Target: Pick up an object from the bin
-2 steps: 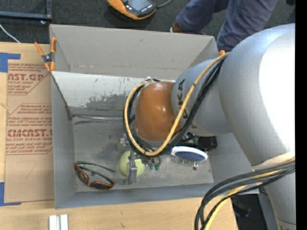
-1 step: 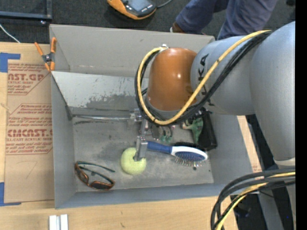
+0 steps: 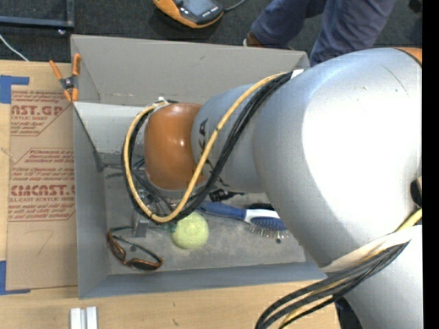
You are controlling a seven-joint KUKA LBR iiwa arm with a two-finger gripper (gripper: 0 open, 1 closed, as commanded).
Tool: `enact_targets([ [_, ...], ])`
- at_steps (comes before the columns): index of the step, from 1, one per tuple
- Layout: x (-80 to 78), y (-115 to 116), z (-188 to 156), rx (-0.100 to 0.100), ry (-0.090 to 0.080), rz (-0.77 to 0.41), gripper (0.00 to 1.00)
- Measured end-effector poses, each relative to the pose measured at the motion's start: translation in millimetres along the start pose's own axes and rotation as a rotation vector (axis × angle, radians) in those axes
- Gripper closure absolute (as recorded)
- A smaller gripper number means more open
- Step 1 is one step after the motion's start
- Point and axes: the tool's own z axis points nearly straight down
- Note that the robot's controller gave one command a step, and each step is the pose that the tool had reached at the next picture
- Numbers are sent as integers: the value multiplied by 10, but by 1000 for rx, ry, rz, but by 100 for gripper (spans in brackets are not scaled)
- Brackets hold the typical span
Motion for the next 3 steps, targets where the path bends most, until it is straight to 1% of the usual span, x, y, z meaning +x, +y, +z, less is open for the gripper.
enact_targets([
  [1,0,0,0,0,0,0,100],
  [2,-93,-301,13,-1,-1,-111,100],
  [3,322,-111,20,-1,0,-153,100],
])
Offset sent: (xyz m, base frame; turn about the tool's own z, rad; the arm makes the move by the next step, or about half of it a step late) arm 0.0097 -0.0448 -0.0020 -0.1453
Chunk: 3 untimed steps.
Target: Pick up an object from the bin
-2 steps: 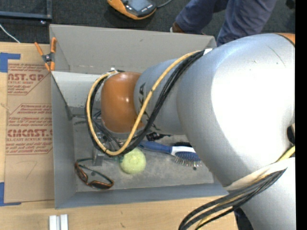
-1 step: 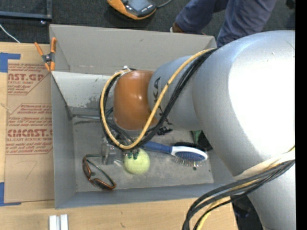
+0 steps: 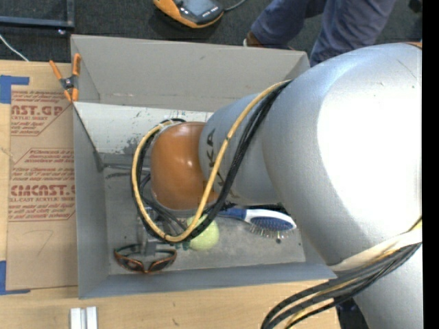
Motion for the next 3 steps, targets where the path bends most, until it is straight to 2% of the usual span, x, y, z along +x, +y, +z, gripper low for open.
enact_targets([
  [1,-525,-362,-232,-1,-3,9,100],
  [2,-209,-178,-1011,0,4,22,100],
  [3,-332,-297,-1046,-2,-6,14,100],
])
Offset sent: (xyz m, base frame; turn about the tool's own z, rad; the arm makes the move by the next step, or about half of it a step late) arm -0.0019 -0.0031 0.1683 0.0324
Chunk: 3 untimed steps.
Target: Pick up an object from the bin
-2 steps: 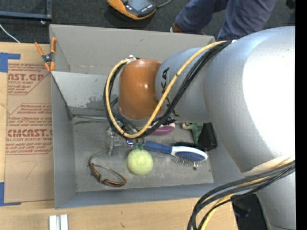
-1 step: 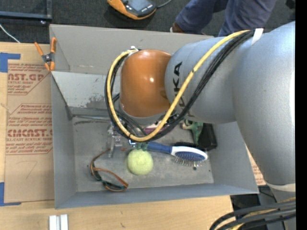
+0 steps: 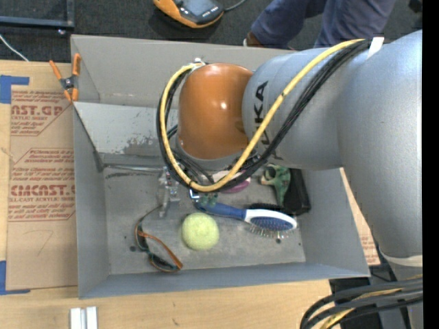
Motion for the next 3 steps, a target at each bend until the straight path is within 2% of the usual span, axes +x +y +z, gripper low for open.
enact_targets([
  [1,3,-36,56,0,3,-2,100],
  [2,24,214,-589,-1,-7,-187,100],
  [3,23,29,392,-3,-4,-142,100],
])
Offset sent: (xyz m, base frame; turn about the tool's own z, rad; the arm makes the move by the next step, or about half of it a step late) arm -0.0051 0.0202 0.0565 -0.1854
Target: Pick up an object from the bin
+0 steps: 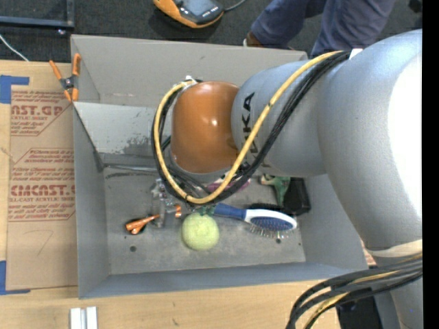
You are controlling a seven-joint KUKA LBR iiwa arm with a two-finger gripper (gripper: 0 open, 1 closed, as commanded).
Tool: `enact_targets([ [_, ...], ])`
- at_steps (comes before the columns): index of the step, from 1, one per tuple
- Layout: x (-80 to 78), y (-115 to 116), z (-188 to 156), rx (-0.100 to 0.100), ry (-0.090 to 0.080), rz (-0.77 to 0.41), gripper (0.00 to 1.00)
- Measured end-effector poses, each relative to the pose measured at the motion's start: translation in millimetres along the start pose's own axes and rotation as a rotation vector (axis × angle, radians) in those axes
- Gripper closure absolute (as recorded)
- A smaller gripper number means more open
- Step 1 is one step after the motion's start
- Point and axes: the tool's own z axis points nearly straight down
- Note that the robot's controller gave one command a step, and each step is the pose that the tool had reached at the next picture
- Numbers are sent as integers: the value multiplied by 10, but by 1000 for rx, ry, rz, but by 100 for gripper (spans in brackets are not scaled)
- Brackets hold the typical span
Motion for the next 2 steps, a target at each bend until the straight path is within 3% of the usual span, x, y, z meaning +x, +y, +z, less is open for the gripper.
enact_targets([
  [1,363,-76,-95,1,6,1,100],
  [2,289,-216,-177,0,-4,-9,100],
])
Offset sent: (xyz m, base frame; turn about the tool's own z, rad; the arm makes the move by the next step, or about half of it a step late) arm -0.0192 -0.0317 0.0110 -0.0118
